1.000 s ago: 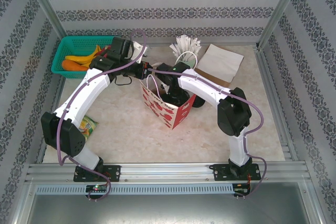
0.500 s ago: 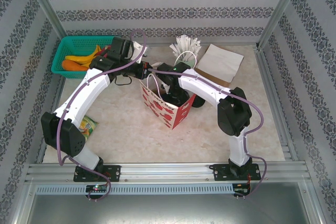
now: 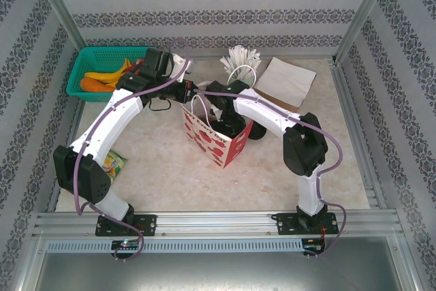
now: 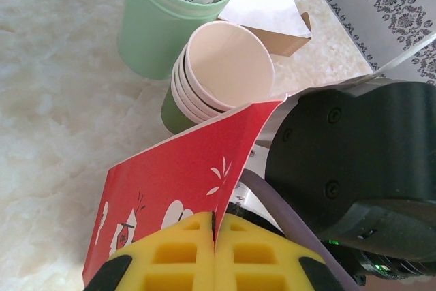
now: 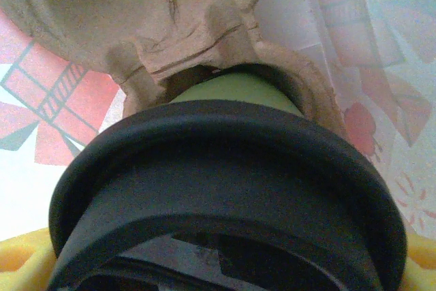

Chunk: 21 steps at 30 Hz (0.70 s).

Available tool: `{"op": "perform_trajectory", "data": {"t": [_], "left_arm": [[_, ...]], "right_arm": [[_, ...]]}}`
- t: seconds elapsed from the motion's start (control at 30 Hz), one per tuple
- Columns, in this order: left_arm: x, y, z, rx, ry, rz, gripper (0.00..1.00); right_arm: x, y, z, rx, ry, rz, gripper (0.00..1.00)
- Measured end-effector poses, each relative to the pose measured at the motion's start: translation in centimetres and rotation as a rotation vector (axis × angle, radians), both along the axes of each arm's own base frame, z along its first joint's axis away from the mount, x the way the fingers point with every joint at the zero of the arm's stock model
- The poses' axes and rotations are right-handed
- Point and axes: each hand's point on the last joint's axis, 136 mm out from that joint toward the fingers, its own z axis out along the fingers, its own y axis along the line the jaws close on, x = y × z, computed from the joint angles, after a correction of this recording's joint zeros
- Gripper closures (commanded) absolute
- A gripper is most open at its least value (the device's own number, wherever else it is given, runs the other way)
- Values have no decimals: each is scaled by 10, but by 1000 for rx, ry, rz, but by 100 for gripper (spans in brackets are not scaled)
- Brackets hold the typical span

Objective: Pack the takeout coffee

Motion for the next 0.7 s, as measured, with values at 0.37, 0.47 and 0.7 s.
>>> {"op": "perform_trajectory", "data": {"t": [0.37, 0.47, 0.7], "left_arm": [[0, 0, 0, -2, 1, -3, 100], [0, -1, 0, -3, 1, -3, 100], [-1, -1, 0, -5, 2, -5, 100]], "right_arm": [[2, -1, -2, 11, 11, -6, 46], [2, -1, -4, 8, 15, -6, 46], [-2, 0, -11, 8, 47, -10, 46]]}}
